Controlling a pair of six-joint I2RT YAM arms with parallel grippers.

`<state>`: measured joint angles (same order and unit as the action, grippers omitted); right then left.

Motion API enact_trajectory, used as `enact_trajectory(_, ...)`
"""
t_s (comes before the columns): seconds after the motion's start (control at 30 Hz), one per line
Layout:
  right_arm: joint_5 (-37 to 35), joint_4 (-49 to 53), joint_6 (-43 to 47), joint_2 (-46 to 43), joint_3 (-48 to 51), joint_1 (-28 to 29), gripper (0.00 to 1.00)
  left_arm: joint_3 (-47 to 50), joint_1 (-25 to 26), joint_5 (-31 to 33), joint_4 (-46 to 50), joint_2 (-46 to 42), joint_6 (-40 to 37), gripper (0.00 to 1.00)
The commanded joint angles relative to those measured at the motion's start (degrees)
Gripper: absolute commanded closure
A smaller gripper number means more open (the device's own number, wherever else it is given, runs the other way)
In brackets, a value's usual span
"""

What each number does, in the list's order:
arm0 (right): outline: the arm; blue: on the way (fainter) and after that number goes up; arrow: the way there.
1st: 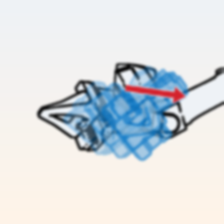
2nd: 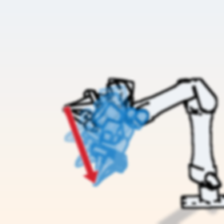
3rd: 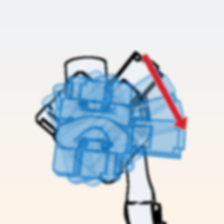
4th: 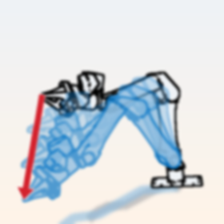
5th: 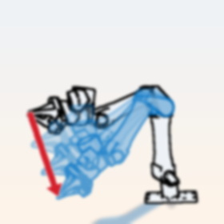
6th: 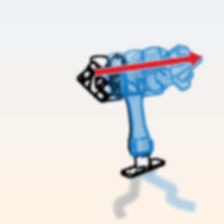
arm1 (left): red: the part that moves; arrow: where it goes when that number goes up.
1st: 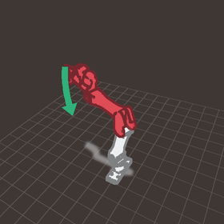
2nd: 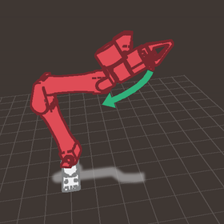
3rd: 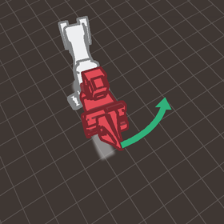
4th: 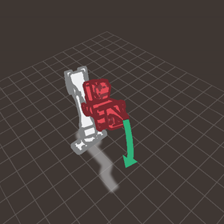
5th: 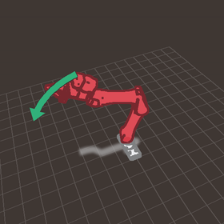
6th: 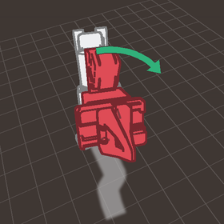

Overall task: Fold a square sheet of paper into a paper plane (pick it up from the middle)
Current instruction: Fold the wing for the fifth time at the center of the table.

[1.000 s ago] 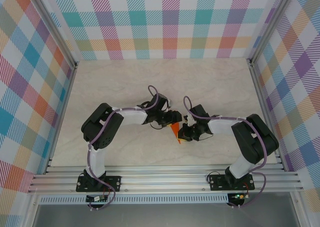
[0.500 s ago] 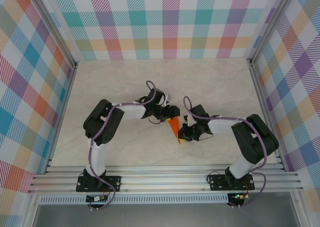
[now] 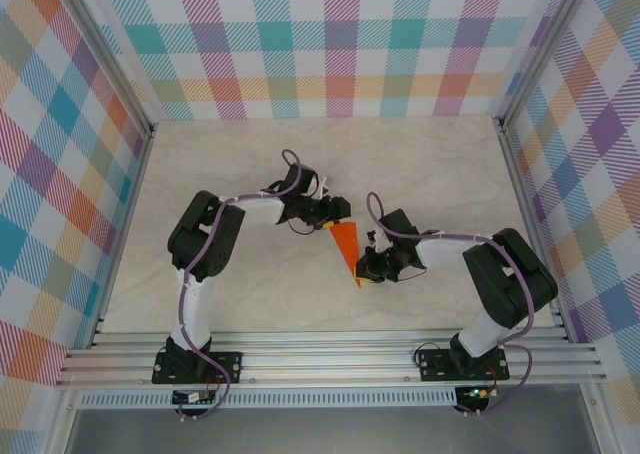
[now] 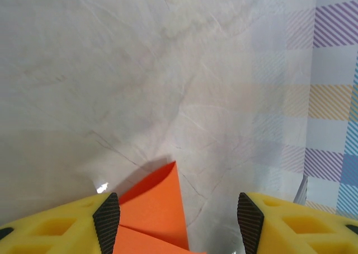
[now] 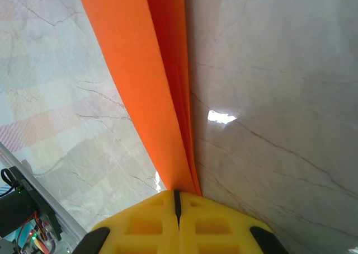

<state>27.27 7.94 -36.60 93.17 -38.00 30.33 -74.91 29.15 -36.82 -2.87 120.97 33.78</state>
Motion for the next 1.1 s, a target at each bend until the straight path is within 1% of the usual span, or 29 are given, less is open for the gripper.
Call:
enact_trajectory(0.0,-8.6,9.2,1.0,4.3,3.4,0.5,0.95,-1.7,-2.4,3.9,3.1,1.8,-2.9,0.39)
enact_trajectory(0.17,-8.2,9.1,1.1,5.0,2.1,0.5,0.94,-6.3,-3.4,5.2,9.0,0.0,-5.3,0.39)
enact_trajectory(0.3,-8.1,9.0,1.1,5.0,1.2,0.5,0.94,-7.9,-3.8,5.9,12.2,-4.1,-5.9,0.38)
enact_trajectory(0.37,-8.1,9.1,1.2,5.1,0.4,0.6,0.94,-6.6,-3.7,6.7,12.3,-7.2,-4.7,0.38)
enact_trajectory(0.47,-7.7,9.2,1.7,5.3,-0.9,0.5,0.94,-1.4,-2.8,7.6,10.1,-13.0,-2.2,0.38)
enact_trajectory(0.57,-7.5,9.2,2.0,5.8,-1.9,0.6,0.93,4.9,-0.6,8.2,8.0,-17.9,0.5,0.44)
enact_trajectory(0.67,-7.3,8.9,2.3,6.3,-2.6,0.5,0.93,10.6,2.5,8.4,3.1,-21.2,3.9,0.49)
enact_trajectory(0.77,-6.9,8.2,2.1,6.6,-2.7,0.5,0.93,13.4,5.3,10.2,0.4,-21.0,6.6,0.53)
enact_trajectory(0.83,-6.7,7.7,2.1,6.7,-2.7,0.5,0.93,13.8,6.7,9.9,-2.3,-19.1,8.6,0.55)
enact_trajectory(0.97,-6.7,7.1,2.0,6.7,-2.7,0.5,0.93,10.7,9.2,9.4,-3.6,-13.8,9.6,0.58)
enact_trajectory(1.07,-6.7,6.8,1.8,6.5,-2.4,0.5,0.93,9.4,9.7,10.5,-3.4,-10.9,9.5,0.59)
